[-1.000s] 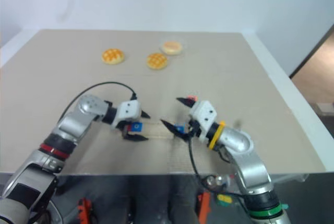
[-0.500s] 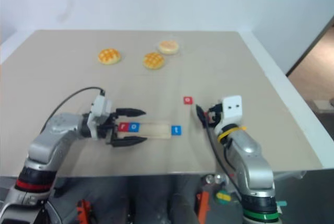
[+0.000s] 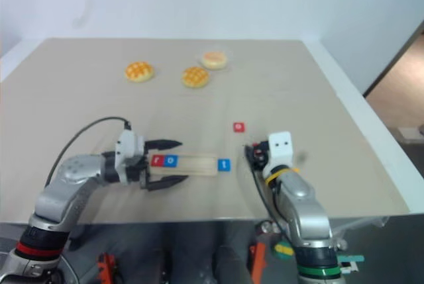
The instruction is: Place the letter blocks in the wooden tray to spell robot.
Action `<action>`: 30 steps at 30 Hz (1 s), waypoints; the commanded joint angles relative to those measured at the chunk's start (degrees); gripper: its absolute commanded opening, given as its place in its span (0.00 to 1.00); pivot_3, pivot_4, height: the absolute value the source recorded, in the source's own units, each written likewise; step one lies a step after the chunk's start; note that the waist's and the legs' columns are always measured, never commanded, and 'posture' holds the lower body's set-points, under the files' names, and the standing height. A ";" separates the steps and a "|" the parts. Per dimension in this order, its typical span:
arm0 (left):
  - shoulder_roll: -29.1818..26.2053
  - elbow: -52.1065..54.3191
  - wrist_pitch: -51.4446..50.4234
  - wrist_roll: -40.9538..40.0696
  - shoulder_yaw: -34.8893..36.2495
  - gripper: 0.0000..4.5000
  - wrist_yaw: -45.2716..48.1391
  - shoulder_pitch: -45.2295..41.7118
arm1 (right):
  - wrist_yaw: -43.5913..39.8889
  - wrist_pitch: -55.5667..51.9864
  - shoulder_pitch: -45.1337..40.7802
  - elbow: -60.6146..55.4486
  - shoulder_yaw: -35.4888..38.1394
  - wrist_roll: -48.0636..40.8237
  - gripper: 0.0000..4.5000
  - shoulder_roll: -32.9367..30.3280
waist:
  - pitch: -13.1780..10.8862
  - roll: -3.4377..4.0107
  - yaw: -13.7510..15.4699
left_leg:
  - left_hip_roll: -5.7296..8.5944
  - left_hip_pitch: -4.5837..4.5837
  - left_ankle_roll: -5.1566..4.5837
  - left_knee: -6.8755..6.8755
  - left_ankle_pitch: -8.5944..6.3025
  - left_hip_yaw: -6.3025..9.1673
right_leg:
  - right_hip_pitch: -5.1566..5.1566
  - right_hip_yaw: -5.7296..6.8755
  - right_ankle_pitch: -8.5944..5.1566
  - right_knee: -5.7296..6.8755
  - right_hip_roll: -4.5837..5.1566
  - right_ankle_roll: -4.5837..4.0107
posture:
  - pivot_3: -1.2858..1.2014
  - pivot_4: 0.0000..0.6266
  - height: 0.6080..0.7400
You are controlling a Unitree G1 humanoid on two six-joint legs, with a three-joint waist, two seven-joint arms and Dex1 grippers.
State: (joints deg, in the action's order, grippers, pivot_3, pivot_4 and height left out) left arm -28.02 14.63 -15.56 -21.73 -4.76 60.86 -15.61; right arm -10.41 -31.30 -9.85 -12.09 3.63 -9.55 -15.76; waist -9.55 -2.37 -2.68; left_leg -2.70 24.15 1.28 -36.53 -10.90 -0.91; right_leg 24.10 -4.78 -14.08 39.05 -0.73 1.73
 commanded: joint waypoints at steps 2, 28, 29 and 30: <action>-0.28 2.83 0.12 -0.46 -0.52 1.00 -1.47 0.05 | 2.12 -0.19 1.83 -2.07 0.76 1.05 0.46 1.00 | 0.00 0.00 0.00 | 0.00 0.00 0.00 0.00 0.00 0.00 | 0.00 0.00 0.00 0.00 0.00 0.00 | 0.52 0.24 1.00; -4.00 3.55 1.37 1.12 -2.47 1.00 -1.45 3.40 | 2.79 -18.42 18.53 -32.13 -4.15 -3.80 0.39 4.91 | 0.03 0.02 -0.08 | -0.06 -0.02 0.03 0.16 0.00 0.05 | 0.07 0.07 -0.25 -0.03 0.01 -0.40 | 0.52 0.24 1.00; -4.15 3.55 1.53 1.33 -2.55 1.00 -1.36 3.45 | 2.80 -18.57 18.37 -32.28 -3.94 -4.09 0.50 5.08 | 0.03 0.02 -0.08 | -0.06 -0.02 0.03 0.18 0.00 0.06 | 0.08 0.08 -0.25 -0.03 0.01 -0.40 | 0.52 0.24 1.00; -4.36 3.58 1.85 1.63 -2.68 1.00 -1.24 3.57 | 2.88 -18.54 18.22 -32.51 -3.88 -4.01 0.57 4.96 | 0.02 0.02 -0.08 | -0.08 -0.02 0.03 0.19 0.00 0.07 | 0.08 0.08 -0.26 -0.03 0.00 -0.41 | 0.52 0.24 1.00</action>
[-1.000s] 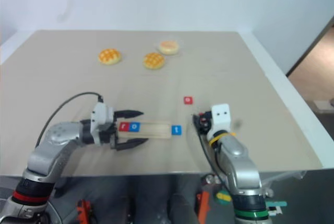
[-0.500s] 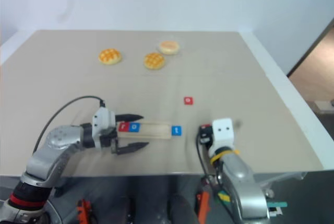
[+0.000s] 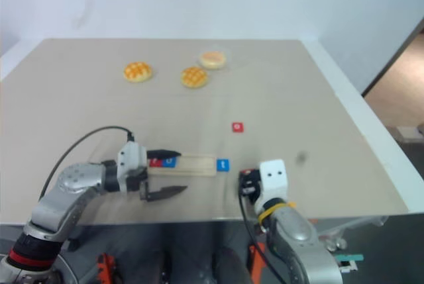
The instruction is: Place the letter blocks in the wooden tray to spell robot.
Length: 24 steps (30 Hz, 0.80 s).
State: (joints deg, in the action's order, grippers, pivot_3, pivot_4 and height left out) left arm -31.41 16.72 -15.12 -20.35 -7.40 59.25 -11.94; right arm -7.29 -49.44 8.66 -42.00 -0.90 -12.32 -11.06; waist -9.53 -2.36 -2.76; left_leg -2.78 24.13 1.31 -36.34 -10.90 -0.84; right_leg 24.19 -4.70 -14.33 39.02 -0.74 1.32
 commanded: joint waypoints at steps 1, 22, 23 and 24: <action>-1.18 1.46 1.76 0.48 -0.18 1.00 0.50 0.08 | -0.19 -0.07 -0.66 -2.92 0.74 -0.94 0.65 -0.14 | 0.00 0.00 0.00 | 0.00 0.01 0.00 0.01 0.00 0.00 | 0.02 0.00 0.00 0.00 0.00 0.00 | 0.52 0.24 1.00; -1.59 1.18 4.51 1.31 -0.92 1.00 0.14 0.75 | -78.67 50.81 -32.12 48.50 -7.31 -3.53 0.99 -37.19 | -0.28 0.13 -0.13 | -0.04 -0.06 -0.18 0.07 -0.10 -0.11 | -0.08 -0.05 0.12 -0.18 -0.15 0.25 | 0.52 0.24 1.00; -1.80 1.71 4.39 1.33 -0.80 1.00 -0.08 1.36 | -79.20 51.77 -33.36 50.31 -7.90 -3.31 0.99 -36.30 | -0.32 0.17 -0.11 | -0.03 -0.06 -0.17 0.07 -0.10 -0.11 | -0.07 -0.06 0.12 -0.18 -0.15 0.26 | 0.52 0.24 1.00; -2.00 2.31 4.20 1.34 -0.59 1.00 -0.47 2.06 | -79.49 51.98 -34.82 52.13 -8.37 -3.44 0.99 -35.00 | -0.33 0.18 -0.07 | -0.02 -0.04 -0.17 0.06 -0.10 -0.11 | -0.06 -0.07 0.12 -0.16 -0.14 0.28 | 0.52 0.24 1.00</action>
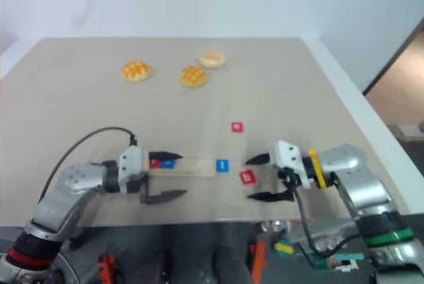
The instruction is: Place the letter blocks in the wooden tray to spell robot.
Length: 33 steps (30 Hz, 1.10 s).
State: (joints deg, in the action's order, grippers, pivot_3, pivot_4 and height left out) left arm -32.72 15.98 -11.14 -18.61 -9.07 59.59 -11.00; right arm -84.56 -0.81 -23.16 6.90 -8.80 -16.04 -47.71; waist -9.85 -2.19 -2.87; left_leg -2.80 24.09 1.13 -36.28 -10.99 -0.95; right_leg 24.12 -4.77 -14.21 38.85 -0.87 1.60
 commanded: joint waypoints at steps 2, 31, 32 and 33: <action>-0.99 3.86 -0.08 -0.32 1.51 1.00 -1.58 2.01 | -2.79 5.78 -5.22 6.79 -1.41 1.08 0.99 3.66 | -0.01 0.02 0.10 | 0.01 0.02 0.00 -0.01 0.00 0.01 | 0.00 0.00 -0.01 0.02 0.03 0.02 | 0.52 0.24 1.00; -2.18 4.82 -1.57 -2.34 1.75 1.00 -2.41 1.43 | -0.84 4.12 3.67 4.80 1.08 -2.02 0.94 2.12 | -0.05 0.07 0.25 | 0.08 -0.37 0.03 -0.16 0.02 -0.10 | -0.31 -0.07 -0.02 0.13 0.15 -0.09 | 0.52 0.24 1.00; -2.00 4.72 -1.58 -2.49 1.66 1.00 -2.29 1.15 | -0.44 3.72 3.91 4.73 1.30 -2.14 0.94 2.19 | -0.05 0.07 0.26 | 0.08 -0.40 0.03 -0.16 0.02 -0.09 | -0.35 -0.07 -0.03 0.13 0.15 -0.11 | 0.52 0.24 1.00; -1.81 4.66 -1.59 -2.77 1.58 1.00 -2.13 0.92 | -0.04 3.41 4.09 4.71 1.53 -2.18 0.94 2.31 | -0.06 0.07 0.27 | 0.08 -0.48 0.03 -0.16 0.02 -0.08 | -0.44 -0.06 -0.05 0.12 0.15 -0.12 | 0.52 0.24 1.00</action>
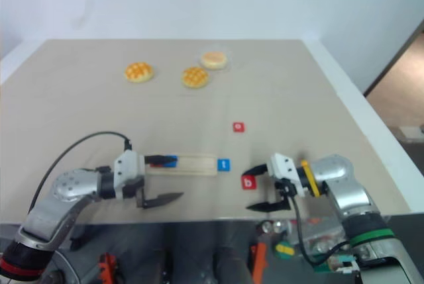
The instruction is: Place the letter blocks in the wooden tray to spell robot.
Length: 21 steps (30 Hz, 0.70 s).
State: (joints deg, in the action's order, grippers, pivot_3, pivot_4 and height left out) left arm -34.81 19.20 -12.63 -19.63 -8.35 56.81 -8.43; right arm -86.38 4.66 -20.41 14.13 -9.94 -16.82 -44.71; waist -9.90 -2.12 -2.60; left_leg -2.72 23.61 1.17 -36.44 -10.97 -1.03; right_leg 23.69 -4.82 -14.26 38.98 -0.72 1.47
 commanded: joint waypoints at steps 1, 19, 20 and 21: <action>0.32 1.47 -0.17 -2.10 0.79 1.00 0.85 -1.77 | 2.35 -2.34 1.72 -2.69 2.90 -1.33 0.94 -0.55 | -0.01 0.00 0.00 | 0.01 -0.10 0.00 0.00 0.00 -0.02 | -0.09 -0.02 -0.03 0.00 0.01 -0.01 | 0.52 0.24 1.00; -0.88 -0.40 0.95 -5.20 0.22 1.00 9.01 -4.05 | 7.10 -6.10 4.75 -5.36 4.08 -2.38 0.94 0.27 | -0.01 -0.01 -0.03 | 0.03 -0.31 0.01 0.00 0.00 -0.09 | -0.27 -0.08 -0.06 -0.02 0.02 -0.03 | 0.52 0.24 1.00; -0.79 -0.55 1.03 -5.04 0.16 1.00 9.00 -4.16 | 7.30 -6.72 5.02 -5.86 4.22 -2.80 0.94 0.31 | -0.01 -0.01 -0.03 | 0.03 -0.31 0.01 0.00 0.00 -0.09 | -0.27 -0.08 -0.06 -0.02 0.02 -0.03 | 0.52 0.24 1.00; -0.78 -0.73 1.29 -4.75 0.05 1.00 9.16 -4.07 | 7.59 -7.54 5.51 -6.70 4.43 -3.33 0.94 0.36 | -0.02 -0.01 -0.03 | 0.03 -0.31 0.01 0.01 0.00 -0.08 | -0.27 -0.07 -0.06 -0.02 0.02 -0.03 | 0.52 0.24 1.00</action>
State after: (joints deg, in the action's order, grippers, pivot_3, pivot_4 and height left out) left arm -35.27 18.17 -12.35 -24.12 -8.60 65.61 -11.90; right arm -79.31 -1.58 -15.68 9.62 -6.95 -18.97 -44.30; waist -9.92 -2.13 -2.63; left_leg -2.69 23.31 1.18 -36.43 -10.97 -1.12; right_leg 23.42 -4.91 -14.33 38.96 -0.70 1.44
